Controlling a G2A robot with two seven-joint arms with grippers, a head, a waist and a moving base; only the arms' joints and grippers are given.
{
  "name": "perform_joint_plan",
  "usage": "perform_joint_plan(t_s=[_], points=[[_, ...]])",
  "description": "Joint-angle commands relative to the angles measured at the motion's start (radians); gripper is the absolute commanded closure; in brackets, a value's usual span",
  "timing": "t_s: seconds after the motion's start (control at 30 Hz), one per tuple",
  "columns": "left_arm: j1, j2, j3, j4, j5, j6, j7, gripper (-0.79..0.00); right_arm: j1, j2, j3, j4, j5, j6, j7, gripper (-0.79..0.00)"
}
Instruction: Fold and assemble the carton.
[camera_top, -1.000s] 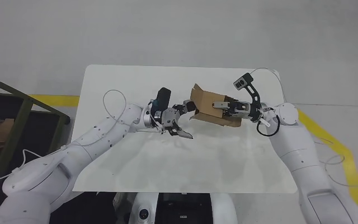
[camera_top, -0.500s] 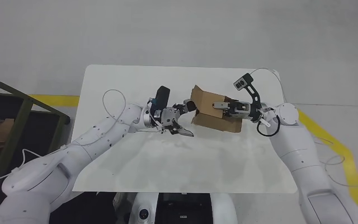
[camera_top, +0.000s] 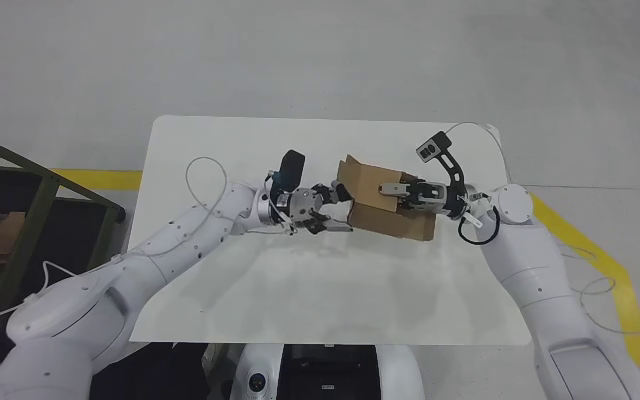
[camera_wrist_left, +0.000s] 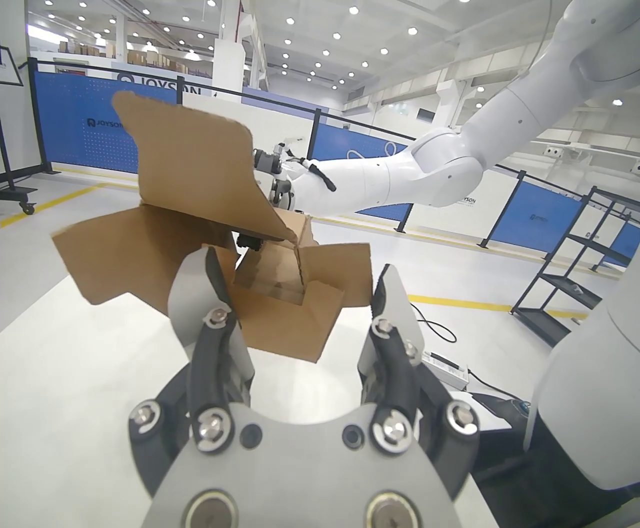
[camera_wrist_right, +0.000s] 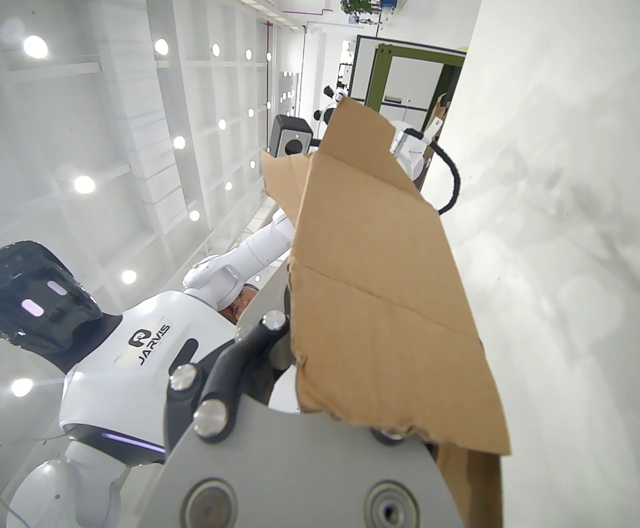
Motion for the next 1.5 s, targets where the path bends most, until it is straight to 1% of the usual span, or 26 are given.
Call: perform_joint_plan(t_s=[0.0,0.1,0.17,0.2,0.27,0.37,0.7,0.77,0.83,0.9,0.93,1.03,1.1,1.2,1.47], points=[[0.0,-0.001,0.001,0.002,-0.004,0.0,0.0,-0.545,-0.001,0.0,0.001,0.001,0.002,0.0,0.0,0.0],[0.003,-0.002,-0.001,0.004,-0.007,0.0,0.0,-0.56,0.0,0.0,0.002,0.003,0.003,-0.002,-0.002,0.0],[0.005,-0.002,-0.002,0.005,-0.01,0.0,0.0,-0.594,0.0,0.0,0.003,0.0,0.004,0.0,0.0,0.0],[0.006,-0.002,-0.002,0.007,-0.011,0.0,0.0,-0.628,0.001,0.0,0.002,-0.002,0.002,0.001,0.001,0.0],[0.006,-0.002,-0.002,0.007,-0.014,0.0,0.0,-0.668,0.001,0.0,-0.001,-0.008,-0.006,0.005,0.005,0.0],[0.003,-0.004,-0.001,0.007,-0.02,0.0,0.0,-0.696,-0.002,0.001,-0.002,-0.012,-0.01,0.005,0.005,0.0],[-0.007,-0.01,0.017,0.013,-0.037,0.0,0.0,-0.73,-0.006,0.002,-0.001,-0.021,-0.01,0.009,0.009,0.0],[-0.009,-0.011,0.02,0.013,-0.04,0.0,0.0,-0.727,-0.008,0.002,-0.001,-0.025,-0.005,0.012,0.012,0.0],[-0.011,-0.012,0.023,0.014,-0.042,0.0,0.0,-0.708,-0.01,0.003,0.0,-0.03,0.004,0.015,0.015,0.0],[-0.013,-0.012,0.026,0.013,-0.044,0.0,0.0,-0.653,-0.013,0.003,0.003,-0.034,0.012,0.018,0.018,0.0],[-0.013,-0.012,0.027,0.014,-0.045,0.0,0.0,-0.613,-0.014,0.004,0.004,-0.035,0.015,0.02,0.02,0.0],[-0.014,-0.013,0.028,0.014,-0.045,0.0,0.0,-0.443,-0.017,0.006,0.01,-0.038,0.019,0.023,0.023,0.0],[-0.014,-0.013,0.028,0.015,-0.048,0.0,0.0,-0.403,-0.019,0.007,0.013,-0.038,0.021,0.023,0.023,0.0],[-0.014,-0.013,0.027,0.017,-0.051,0.0,0.0,-0.376,-0.022,0.008,0.016,-0.04,0.022,0.025,0.025,0.0],[-0.008,-0.01,0.019,0.023,-0.07,0.0,0.0,-0.366,-0.022,0.009,0.015,-0.039,0.022,0.025,0.025,0.0]])
